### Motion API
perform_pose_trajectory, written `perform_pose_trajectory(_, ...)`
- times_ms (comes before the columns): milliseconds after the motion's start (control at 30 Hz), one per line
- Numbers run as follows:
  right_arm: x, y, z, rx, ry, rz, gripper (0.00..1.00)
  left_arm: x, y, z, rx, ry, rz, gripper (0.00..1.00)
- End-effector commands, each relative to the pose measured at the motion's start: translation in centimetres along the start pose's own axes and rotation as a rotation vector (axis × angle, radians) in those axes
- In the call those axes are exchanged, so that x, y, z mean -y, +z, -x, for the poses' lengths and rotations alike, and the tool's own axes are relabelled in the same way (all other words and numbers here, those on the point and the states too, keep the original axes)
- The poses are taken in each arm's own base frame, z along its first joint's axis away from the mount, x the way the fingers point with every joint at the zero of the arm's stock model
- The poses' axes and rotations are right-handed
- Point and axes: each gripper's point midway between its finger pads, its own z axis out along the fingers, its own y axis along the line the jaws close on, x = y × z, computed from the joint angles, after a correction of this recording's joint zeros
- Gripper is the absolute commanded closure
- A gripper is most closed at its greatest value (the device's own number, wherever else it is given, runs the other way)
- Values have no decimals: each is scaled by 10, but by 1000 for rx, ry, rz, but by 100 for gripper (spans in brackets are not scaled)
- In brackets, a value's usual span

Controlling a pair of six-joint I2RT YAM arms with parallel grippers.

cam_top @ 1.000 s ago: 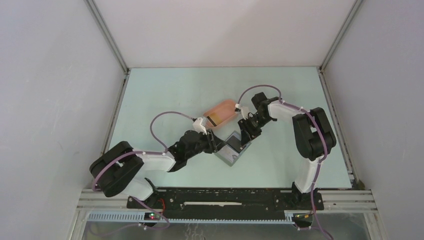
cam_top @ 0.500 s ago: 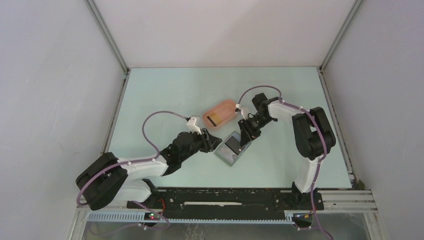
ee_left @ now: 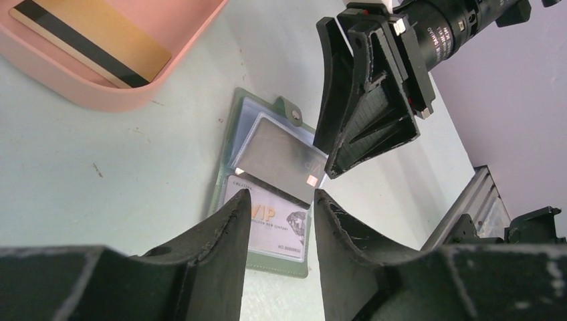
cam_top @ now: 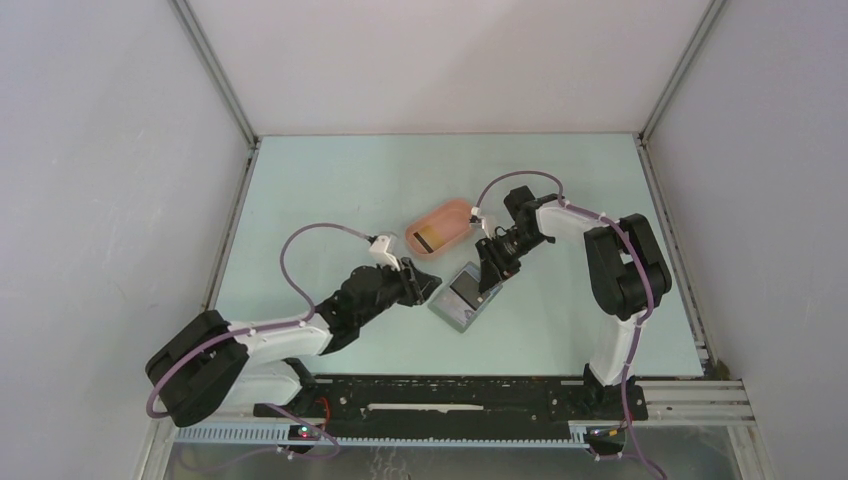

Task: Put the credit cards into the card holder
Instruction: Turn over the card slot in the card holder.

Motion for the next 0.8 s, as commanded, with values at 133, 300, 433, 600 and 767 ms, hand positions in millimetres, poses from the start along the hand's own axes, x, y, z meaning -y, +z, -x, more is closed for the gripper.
perform_pose_trajectory(133, -10, -9, 11, 34, -34, 27, 55, -9, -8, -3, 15, 19, 19, 55)
perform_pose_trajectory(300, -14, -10, 12, 39, -35, 37, 55, -10, -9, -3, 20, 15, 22, 55)
perform_pose_trajectory(433, -16, -11, 12, 42, -36, 45, 55, -10, -11, -2, 28, 10, 22, 55)
perform_pose_trajectory(600, -19, -11, 13, 44, -40, 55, 55, -8, -12, -2, 30, -7, 11, 54)
perform_pose_trajectory(767, -22, -12, 14, 49, -46, 58, 56, -3, -11, -6, 27, -50, -23, 54)
